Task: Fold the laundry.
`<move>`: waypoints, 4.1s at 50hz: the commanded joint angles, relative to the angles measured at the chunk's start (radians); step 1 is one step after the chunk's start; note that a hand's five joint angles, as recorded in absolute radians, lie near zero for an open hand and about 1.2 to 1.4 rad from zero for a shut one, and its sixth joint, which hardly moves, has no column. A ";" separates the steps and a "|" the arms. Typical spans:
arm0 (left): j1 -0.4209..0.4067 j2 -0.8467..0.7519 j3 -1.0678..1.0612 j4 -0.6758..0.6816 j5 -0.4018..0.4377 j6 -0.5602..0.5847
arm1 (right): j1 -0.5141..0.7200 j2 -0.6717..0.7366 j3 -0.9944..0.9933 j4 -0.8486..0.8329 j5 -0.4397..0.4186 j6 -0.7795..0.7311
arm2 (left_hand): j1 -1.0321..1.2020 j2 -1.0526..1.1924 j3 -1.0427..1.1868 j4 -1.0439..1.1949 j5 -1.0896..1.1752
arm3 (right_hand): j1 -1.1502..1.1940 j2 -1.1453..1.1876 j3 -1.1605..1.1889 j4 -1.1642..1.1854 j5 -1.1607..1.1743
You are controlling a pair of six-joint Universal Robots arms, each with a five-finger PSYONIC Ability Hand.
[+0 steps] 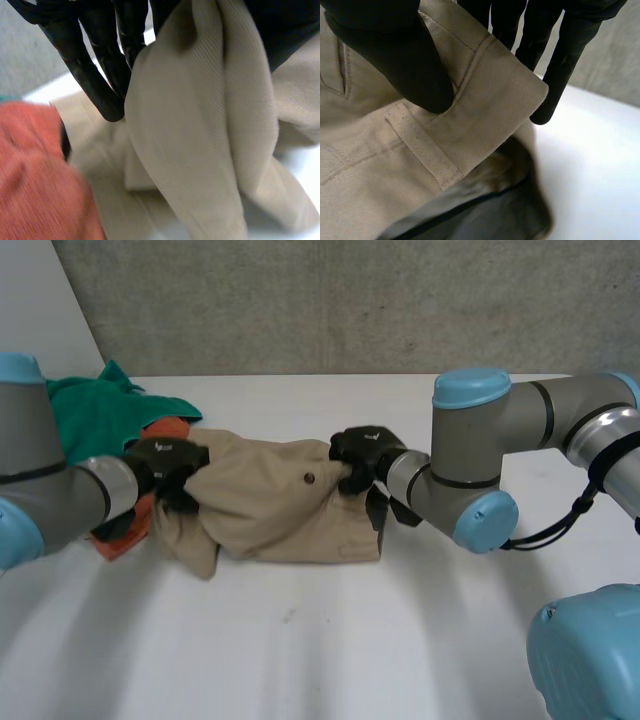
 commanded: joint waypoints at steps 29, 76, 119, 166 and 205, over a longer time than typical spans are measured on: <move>-0.267 0.040 -0.150 0.266 -0.221 -0.013 | -0.170 -0.492 0.825 -0.381 0.033 -0.438 | 0.035 -0.003 0.008 -0.003 0.014 | 0.269 0.221 0.229 0.218 0.249; -0.165 0.038 -0.153 0.002 -0.257 0.015 | -0.159 -0.274 0.512 0.037 -0.137 -0.708 | -0.653 -0.690 -0.680 -0.690 -0.673 | -0.571 -0.619 -0.611 -0.622 -0.591; -0.211 0.213 -0.242 -0.070 -0.232 0.231 | -0.251 -0.613 0.894 0.226 -0.123 -0.726 | 0.269 0.231 0.242 0.231 0.248 | 0.269 0.221 0.229 0.218 0.249; -0.241 0.004 -0.219 0.439 -0.192 0.084 | -0.199 -0.553 1.126 -0.556 0.015 -0.542 | 0.269 0.231 0.242 0.231 0.248 | 0.269 0.221 0.229 0.218 0.249; -0.221 0.169 -0.442 0.263 -0.221 0.096 | -0.280 -0.634 1.144 -0.401 -0.129 -0.671 | -0.476 -0.514 -0.503 -0.514 -0.497 | -0.624 -0.672 -0.664 -0.675 -0.644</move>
